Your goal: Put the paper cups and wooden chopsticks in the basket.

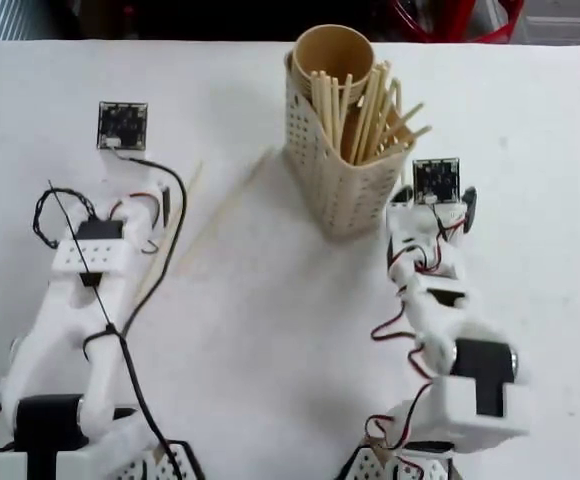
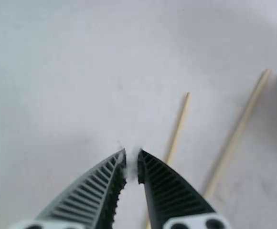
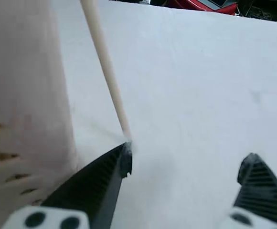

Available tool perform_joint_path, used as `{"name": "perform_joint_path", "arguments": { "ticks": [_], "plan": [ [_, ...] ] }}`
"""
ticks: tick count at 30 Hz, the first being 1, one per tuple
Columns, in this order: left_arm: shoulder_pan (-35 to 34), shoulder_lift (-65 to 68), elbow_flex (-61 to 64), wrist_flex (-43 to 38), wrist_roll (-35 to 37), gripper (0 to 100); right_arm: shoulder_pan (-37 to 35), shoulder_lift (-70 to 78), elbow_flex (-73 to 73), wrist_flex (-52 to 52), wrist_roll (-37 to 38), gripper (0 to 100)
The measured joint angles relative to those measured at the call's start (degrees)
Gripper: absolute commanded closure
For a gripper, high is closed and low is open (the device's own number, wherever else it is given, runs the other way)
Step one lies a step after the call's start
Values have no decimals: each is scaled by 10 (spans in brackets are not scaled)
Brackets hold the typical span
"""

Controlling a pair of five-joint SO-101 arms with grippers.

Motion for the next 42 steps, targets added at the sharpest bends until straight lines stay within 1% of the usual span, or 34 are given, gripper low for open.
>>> {"name": "perform_joint_path", "arguments": {
  "ticks": [9, 11, 18, 20, 21, 26, 28, 32, 34, 39, 42],
  "plan": [
    [0, 0, 0, 0, 0, 932, 1, 144, -85, -95, 0, 648],
    [0, 0, 0, 0, 0, 932, 2, 171, -105, -110, 0, 668],
    [0, 0, 0, 0, 0, 932, 24, 207, -161, -127, 0, 933],
    [0, 0, 0, 0, 0, 932, 36, 208, -164, -127, 0, 976],
    [0, 0, 0, 0, 0, 932, 40, 208, -164, -127, 0, 981],
    [0, 0, 0, 0, 0, 932, 52, 208, -166, -127, 0, 950],
    [0, 0, 0, 0, 0, 932, 53, 208, -166, -127, 0, 906],
    [0, 0, 0, 0, 0, 932, 40, 208, -166, -127, 0, 783],
    [0, 0, 0, 0, 0, 932, 27, 208, -166, -127, 0, 745],
    [0, 0, 0, 0, 0, 932, 10, 208, -165, -127, 0, 759],
    [0, 0, 0, 0, 0, 932, -1, 208, -146, -128, 28, 775]
  ]
}}
